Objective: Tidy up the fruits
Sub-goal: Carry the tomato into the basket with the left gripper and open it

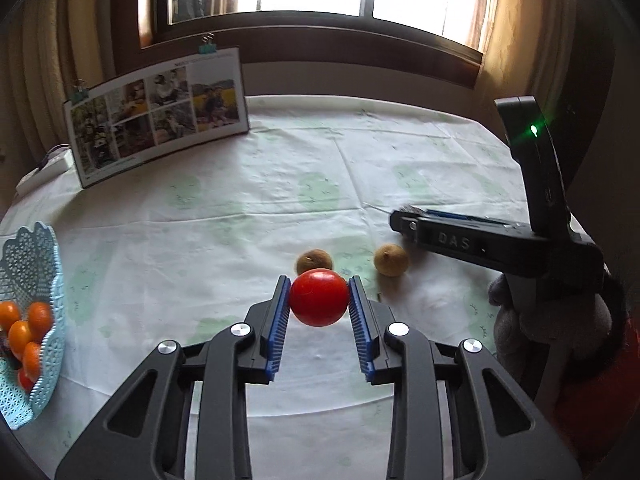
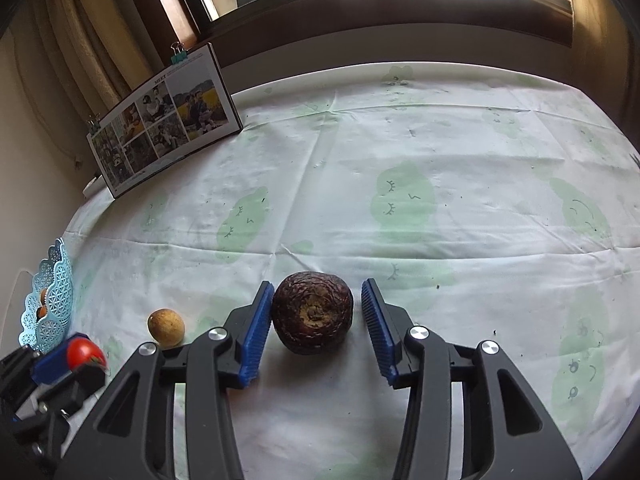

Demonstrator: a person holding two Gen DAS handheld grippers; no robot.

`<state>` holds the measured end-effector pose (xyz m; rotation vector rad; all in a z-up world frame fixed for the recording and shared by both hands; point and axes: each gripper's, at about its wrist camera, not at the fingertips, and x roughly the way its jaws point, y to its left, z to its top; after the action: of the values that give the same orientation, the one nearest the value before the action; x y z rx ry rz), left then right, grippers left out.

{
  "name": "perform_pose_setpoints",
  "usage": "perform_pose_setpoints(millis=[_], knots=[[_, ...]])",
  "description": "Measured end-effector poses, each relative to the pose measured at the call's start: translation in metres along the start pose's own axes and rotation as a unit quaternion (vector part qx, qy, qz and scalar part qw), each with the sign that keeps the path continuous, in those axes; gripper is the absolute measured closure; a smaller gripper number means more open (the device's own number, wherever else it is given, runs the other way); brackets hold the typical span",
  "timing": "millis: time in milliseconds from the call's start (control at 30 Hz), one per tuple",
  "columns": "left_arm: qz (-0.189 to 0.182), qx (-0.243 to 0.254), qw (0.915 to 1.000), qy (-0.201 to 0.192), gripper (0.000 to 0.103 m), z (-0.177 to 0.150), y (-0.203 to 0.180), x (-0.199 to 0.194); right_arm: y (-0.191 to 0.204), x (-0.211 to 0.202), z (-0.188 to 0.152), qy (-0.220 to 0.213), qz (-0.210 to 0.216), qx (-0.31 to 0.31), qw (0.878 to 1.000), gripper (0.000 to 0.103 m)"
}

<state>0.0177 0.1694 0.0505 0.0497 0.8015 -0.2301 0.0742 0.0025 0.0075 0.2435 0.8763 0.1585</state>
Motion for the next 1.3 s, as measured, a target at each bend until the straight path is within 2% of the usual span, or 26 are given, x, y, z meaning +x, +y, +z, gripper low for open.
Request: perform_pose_setpoints(millis=[100, 367, 600, 967, 1033, 1067, 1100, 1167, 1300], knots=[[0.016, -0.017, 0.9997, -0.01, 0.073, 0.001, 0.013, -0.007, 0.001, -0.001, 0.0, 0.002, 0.005, -0.005, 1.0, 0.063], [0.077, -0.063, 0.9943, -0.039, 0.073, -0.001, 0.057, -0.031, 0.0, -0.008, 0.001, -0.015, 0.003, 0.007, 1.0, 0.063], [0.155, -0.113, 0.9798, -0.056, 0.073, -0.012, 0.111, -0.05, 0.006, -0.017, 0.004, -0.034, 0.006, 0.002, 0.999, 0.063], [0.223, -0.169, 0.9582, -0.06, 0.072, -0.039, 0.175, -0.081, 0.04, -0.029, -0.001, -0.04, 0.027, -0.023, 0.999, 0.063], [0.229, -0.182, 0.9544, -0.059, 0.07, -0.044, 0.184, -0.085, 0.048, -0.031, -0.002, -0.041, 0.033, -0.028, 0.998, 0.063], [0.233, -0.187, 0.9524, -0.06, 0.062, -0.046, 0.188, -0.087, 0.054, -0.032, -0.002, -0.042, 0.037, -0.031, 0.998, 0.063], [0.237, -0.193, 0.9499, -0.064, 0.047, -0.048, 0.192, -0.09, 0.059, -0.033, -0.002, -0.043, 0.041, -0.034, 0.998, 0.063], [0.248, -0.199, 0.9449, -0.076, 0.034, -0.052, 0.197, -0.097, 0.071, -0.036, -0.002, -0.044, 0.05, -0.041, 0.997, 0.063], [0.27, -0.198, 0.938, -0.089, 0.033, -0.057, 0.206, -0.109, 0.099, -0.04, -0.002, -0.046, 0.068, -0.063, 0.995, 0.063]])
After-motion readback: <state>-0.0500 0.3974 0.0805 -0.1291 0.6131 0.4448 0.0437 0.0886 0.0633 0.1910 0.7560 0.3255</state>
